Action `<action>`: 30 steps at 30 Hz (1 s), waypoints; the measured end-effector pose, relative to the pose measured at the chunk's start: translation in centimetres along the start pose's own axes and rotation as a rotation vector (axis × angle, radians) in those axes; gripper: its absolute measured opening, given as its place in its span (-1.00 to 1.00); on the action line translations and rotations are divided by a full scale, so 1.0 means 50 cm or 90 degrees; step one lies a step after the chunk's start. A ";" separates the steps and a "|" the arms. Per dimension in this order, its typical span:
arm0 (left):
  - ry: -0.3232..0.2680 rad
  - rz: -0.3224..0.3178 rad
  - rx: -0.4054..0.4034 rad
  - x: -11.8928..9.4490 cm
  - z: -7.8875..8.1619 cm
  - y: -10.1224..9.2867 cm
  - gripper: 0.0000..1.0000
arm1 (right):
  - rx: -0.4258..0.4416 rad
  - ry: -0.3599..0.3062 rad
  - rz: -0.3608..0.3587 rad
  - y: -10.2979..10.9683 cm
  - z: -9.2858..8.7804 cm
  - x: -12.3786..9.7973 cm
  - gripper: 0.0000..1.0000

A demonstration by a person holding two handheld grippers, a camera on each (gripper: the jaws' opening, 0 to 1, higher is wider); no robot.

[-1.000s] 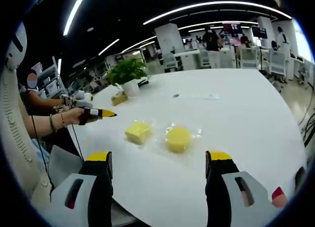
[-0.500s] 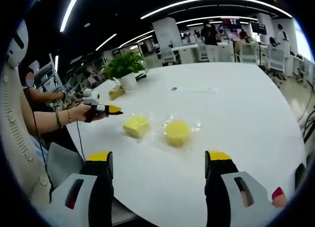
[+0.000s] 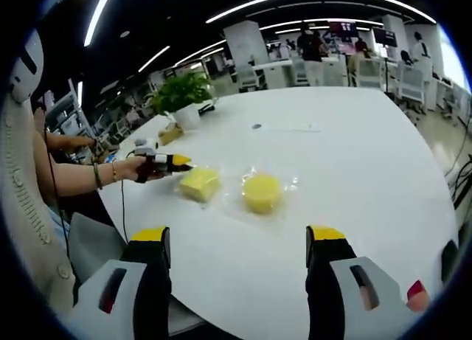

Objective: Compare the silicone blocks by pressing each to a similar depth, holding the contact briefly, and releasing to observe deformation and rebound differences across the visible hardness samples.

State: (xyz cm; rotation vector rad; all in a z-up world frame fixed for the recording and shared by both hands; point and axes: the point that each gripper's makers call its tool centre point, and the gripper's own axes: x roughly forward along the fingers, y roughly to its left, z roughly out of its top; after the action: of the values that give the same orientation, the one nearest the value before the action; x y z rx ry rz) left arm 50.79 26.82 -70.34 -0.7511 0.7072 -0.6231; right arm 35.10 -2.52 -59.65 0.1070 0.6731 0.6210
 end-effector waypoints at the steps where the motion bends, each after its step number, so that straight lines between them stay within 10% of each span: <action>1: -0.008 -0.018 -0.029 0.005 0.002 -0.004 -0.09 | 0.001 0.001 0.000 0.000 -0.001 0.000 0.39; 6: -0.031 -0.062 -0.112 0.017 0.010 0.000 -0.28 | 0.001 0.009 -0.004 -0.003 -0.005 0.003 0.39; 30: -0.023 -0.110 -0.124 0.059 -0.016 -0.006 -0.79 | -0.018 0.043 -0.009 -0.011 -0.017 0.005 0.33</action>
State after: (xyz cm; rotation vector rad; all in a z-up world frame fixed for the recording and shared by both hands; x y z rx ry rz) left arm 51.92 24.20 -71.54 -1.0083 0.6809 -0.7020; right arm 34.98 -2.91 -60.61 0.0550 0.7289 0.6221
